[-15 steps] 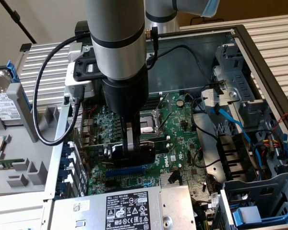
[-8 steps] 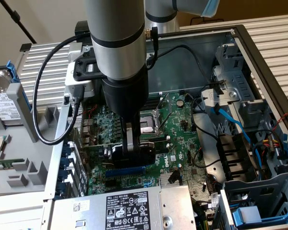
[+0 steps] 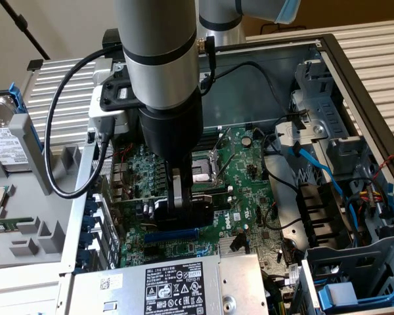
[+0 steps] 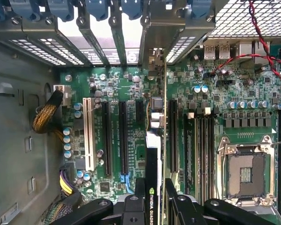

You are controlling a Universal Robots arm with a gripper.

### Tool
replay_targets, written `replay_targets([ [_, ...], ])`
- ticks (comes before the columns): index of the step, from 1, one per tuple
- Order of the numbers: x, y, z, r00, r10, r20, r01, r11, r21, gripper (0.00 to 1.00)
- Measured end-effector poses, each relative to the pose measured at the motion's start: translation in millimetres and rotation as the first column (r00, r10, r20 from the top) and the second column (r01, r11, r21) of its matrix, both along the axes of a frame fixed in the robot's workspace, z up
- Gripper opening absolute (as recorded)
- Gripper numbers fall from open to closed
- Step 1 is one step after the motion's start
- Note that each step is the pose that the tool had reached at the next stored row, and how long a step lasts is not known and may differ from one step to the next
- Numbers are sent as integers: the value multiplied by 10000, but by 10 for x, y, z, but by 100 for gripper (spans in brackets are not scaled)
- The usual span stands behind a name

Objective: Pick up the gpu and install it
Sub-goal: 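Insert the gpu into the slot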

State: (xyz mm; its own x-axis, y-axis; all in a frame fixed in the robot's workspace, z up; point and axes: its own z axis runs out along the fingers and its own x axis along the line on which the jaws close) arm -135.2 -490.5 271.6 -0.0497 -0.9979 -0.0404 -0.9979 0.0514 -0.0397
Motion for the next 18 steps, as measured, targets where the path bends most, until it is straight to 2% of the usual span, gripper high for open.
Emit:
replay_targets([
  [16,-71,0,-8,9996,-221,168,221,9998,1,27],
  [18,-71,0,-8,9996,-231,174,231,9997,2,27],
])
